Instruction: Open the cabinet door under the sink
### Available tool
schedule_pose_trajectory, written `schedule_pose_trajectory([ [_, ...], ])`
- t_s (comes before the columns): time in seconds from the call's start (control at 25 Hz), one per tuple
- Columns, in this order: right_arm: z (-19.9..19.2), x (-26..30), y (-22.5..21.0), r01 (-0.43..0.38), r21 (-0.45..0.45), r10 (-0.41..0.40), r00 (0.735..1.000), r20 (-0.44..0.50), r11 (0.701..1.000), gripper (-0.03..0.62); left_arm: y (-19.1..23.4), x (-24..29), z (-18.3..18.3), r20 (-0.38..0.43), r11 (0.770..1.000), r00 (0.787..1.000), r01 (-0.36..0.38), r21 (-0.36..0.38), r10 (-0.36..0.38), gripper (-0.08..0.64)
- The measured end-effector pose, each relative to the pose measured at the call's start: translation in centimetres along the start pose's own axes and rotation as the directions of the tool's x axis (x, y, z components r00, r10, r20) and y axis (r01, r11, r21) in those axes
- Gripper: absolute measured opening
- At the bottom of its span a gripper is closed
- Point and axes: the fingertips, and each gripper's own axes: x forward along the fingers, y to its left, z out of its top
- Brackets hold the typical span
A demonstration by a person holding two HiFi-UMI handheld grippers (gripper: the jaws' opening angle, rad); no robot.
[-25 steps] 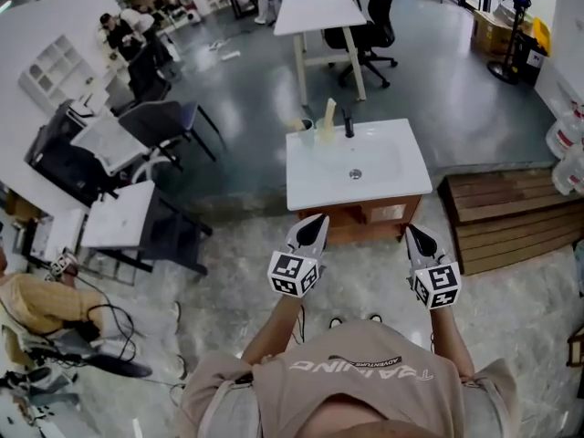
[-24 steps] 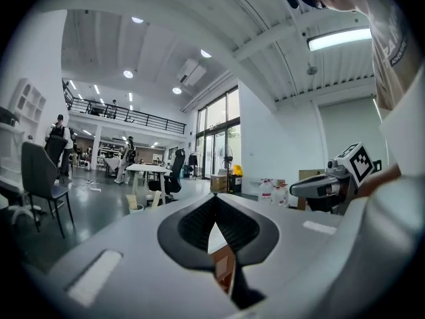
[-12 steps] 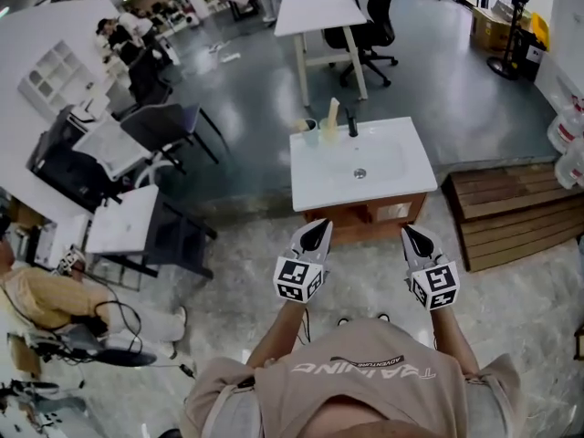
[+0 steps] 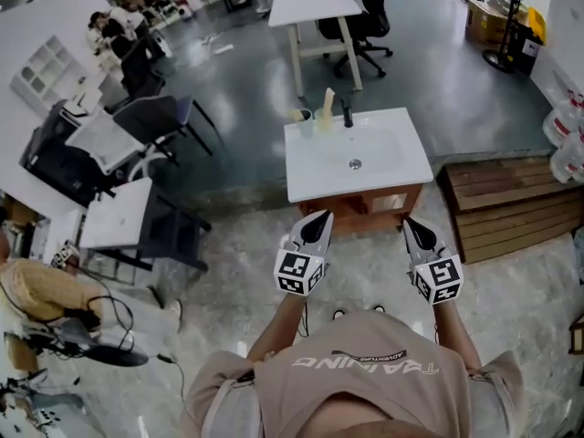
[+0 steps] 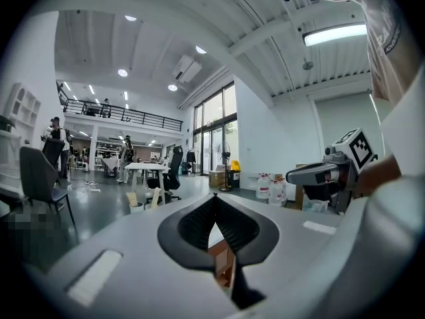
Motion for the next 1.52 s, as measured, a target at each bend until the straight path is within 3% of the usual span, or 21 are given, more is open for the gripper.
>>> schedule_pose_trajectory([
  [0.48, 0.5, 0.4, 1.2, -0.04, -0.02, 0.04, 0.999, 0.008, 0.999, 0.0, 0.8, -2.4, -1.7, -0.029, 0.998, 0.998, -0.057, -0.038, 0.056, 0.017],
  [1.08, -0.3, -0.7, 0.6, -0.015, -0.014, 0.015, 1.0, -0.006, 1.0, 0.0, -1.2, -1.2, -0.9, -0.034, 1.0, 0.999, 0.012, -0.006, -0.012, 0.017],
  [1.52, -0.3, -0.5, 0.1, -0.01, 0.003, 0.01, 1.0, 0.009, 1.0, 0.0, -0.5, -0.9, 0.1, -0.029, 1.0, 1.0, 0.006, 0.012, -0.006, 0.017],
])
